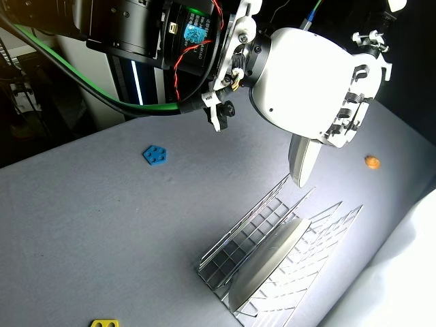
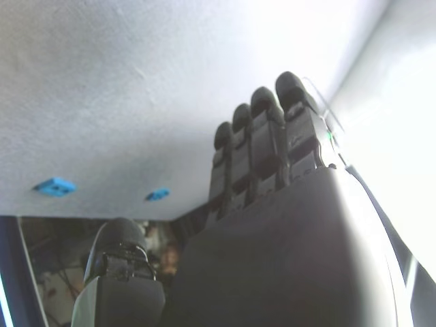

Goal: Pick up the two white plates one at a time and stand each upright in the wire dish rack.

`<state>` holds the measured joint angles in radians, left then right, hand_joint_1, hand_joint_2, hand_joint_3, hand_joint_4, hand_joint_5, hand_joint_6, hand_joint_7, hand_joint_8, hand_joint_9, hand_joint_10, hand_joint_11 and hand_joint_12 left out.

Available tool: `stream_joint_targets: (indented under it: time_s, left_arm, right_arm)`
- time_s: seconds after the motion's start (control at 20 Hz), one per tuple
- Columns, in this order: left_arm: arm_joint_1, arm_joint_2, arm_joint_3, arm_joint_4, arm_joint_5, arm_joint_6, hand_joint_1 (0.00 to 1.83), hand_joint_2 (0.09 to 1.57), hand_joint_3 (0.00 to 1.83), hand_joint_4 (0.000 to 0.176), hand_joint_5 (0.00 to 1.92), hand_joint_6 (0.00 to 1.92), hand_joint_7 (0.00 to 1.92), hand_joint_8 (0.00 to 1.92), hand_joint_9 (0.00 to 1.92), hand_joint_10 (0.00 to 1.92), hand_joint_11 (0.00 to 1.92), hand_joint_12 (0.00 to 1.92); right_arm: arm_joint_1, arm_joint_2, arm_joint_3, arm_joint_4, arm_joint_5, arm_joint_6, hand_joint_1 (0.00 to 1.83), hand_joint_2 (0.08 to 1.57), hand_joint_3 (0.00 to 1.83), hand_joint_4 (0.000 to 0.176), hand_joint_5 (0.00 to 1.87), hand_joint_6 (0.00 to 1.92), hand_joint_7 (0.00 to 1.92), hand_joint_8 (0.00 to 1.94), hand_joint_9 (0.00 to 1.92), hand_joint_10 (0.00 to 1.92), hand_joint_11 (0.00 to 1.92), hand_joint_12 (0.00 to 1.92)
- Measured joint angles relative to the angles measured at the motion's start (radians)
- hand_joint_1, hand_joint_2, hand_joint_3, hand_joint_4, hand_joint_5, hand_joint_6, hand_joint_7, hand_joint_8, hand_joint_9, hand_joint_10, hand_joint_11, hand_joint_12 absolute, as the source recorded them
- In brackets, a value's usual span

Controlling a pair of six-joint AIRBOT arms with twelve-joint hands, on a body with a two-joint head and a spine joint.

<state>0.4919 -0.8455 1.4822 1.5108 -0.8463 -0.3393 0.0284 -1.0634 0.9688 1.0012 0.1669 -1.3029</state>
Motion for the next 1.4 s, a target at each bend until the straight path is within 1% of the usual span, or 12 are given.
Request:
stream_joint_targets:
  time_s: [0.1,0.2,0.3,0.35,0.45,0.55,0.6,0.8,0.95,1.05,1.2,1.4]
  left_arm:
    - [-0.005,-0.001,-0.001,0.02,-0.005,0.0,0.0,1.13,0.0,0.0,0.14,0.0,0.14,0.0,0.13,0.0,0.0,0.26]
    - [-0.013,-0.008,-0.002,0.04,-0.009,0.0,0.0,1.13,0.0,0.0,0.16,0.01,0.16,0.01,0.15,0.01,0.0,0.32]
    - [-0.017,-0.009,-0.006,0.039,-0.013,0.0,0.0,1.15,0.0,0.0,0.17,0.0,0.18,0.01,0.16,0.0,0.0,0.32]
    - [-0.018,-0.012,-0.007,0.038,-0.015,0.0,0.0,1.15,0.0,0.0,0.19,0.0,0.2,0.01,0.18,0.01,0.0,0.36]
    - [-0.017,-0.012,-0.01,0.047,-0.018,0.0,0.0,1.14,0.0,0.0,0.18,0.0,0.19,0.0,0.17,0.0,0.0,0.34]
    - [-0.017,-0.012,-0.013,0.047,-0.018,0.0,0.0,1.13,0.0,0.0,0.13,0.0,0.14,0.0,0.13,0.0,0.0,0.26]
    - [-0.017,-0.012,-0.016,0.05,-0.016,0.0,0.0,1.14,0.0,0.0,0.18,0.0,0.19,0.01,0.18,0.0,0.0,0.35]
    - [-0.017,-0.012,-0.031,0.053,-0.021,0.0,0.0,1.15,0.0,0.0,0.15,0.0,0.18,0.0,0.16,0.0,0.0,0.3]
    - [-0.017,-0.012,-0.032,0.053,-0.018,0.0,0.0,1.14,0.0,0.0,0.15,0.0,0.18,0.0,0.16,0.0,0.0,0.32]
    - [-0.017,-0.012,-0.032,0.053,-0.018,0.0,0.0,1.14,0.0,0.0,0.15,0.01,0.17,0.01,0.15,0.01,0.0,0.26]
    - [-0.015,-0.012,-0.032,0.054,-0.018,0.0,0.0,1.14,0.0,0.0,0.17,0.01,0.19,0.01,0.18,0.01,0.0,0.31]
    - [-0.014,-0.012,-0.032,0.054,-0.018,0.0,0.0,1.14,0.0,0.0,0.15,0.0,0.17,0.0,0.15,0.0,0.0,0.28]
  right_arm:
    - [0.004,-0.001,-0.001,0.0,0.0,0.0,1.19,1.17,0.0,0.025,0.86,1.22,0.92,1.08,0.95,0.75,0.6,1.42]
    - [0.009,-0.001,-0.001,0.0,0.0,-0.003,1.19,1.17,0.0,0.024,0.86,1.21,0.93,1.08,0.96,0.75,0.61,1.43]
    - [0.021,-0.005,-0.001,-0.003,-0.005,-0.012,1.18,1.18,0.0,0.024,0.84,1.25,0.9,1.11,0.94,0.76,0.6,1.44]
    - [0.026,-0.005,-0.001,-0.004,-0.008,-0.012,1.18,1.18,0.0,0.024,0.85,1.24,0.9,1.11,0.93,0.76,0.59,1.44]
    - [0.031,-0.011,-0.001,-0.004,-0.005,-0.012,1.18,1.18,0.0,0.025,0.85,1.24,0.9,1.11,0.93,0.76,0.59,1.45]
    - [0.031,-0.014,-0.001,-0.008,-0.01,-0.012,1.19,1.17,0.0,0.024,0.87,1.21,0.92,1.08,0.95,0.76,0.61,1.41]
    - [0.031,-0.017,-0.001,-0.016,-0.014,-0.012,1.19,1.16,0.0,0.024,0.88,1.2,0.92,1.07,0.95,0.76,0.62,1.41]
    - [0.031,-0.022,-0.001,-0.019,-0.016,-0.012,1.19,1.17,0.0,0.025,0.86,1.22,0.91,1.1,0.94,0.75,0.61,1.43]
    - [0.031,-0.022,-0.001,-0.019,-0.003,-0.003,1.18,1.18,0.0,0.023,0.83,1.26,0.89,1.12,0.93,0.77,0.59,1.45]
    - [0.031,-0.022,-0.001,-0.018,0.007,0.001,1.19,1.16,0.0,0.024,0.88,1.19,0.94,1.05,0.96,0.77,0.62,1.41]
    - [0.031,-0.025,-0.014,-0.022,0.023,0.001,1.19,1.17,0.0,0.025,0.87,1.21,0.91,1.09,0.95,0.76,0.61,1.41]
    - [0.01,-0.014,-0.017,-0.022,0.037,0.029,1.19,1.17,0.0,0.024,0.86,1.22,0.92,1.08,0.95,0.76,0.61,1.42]
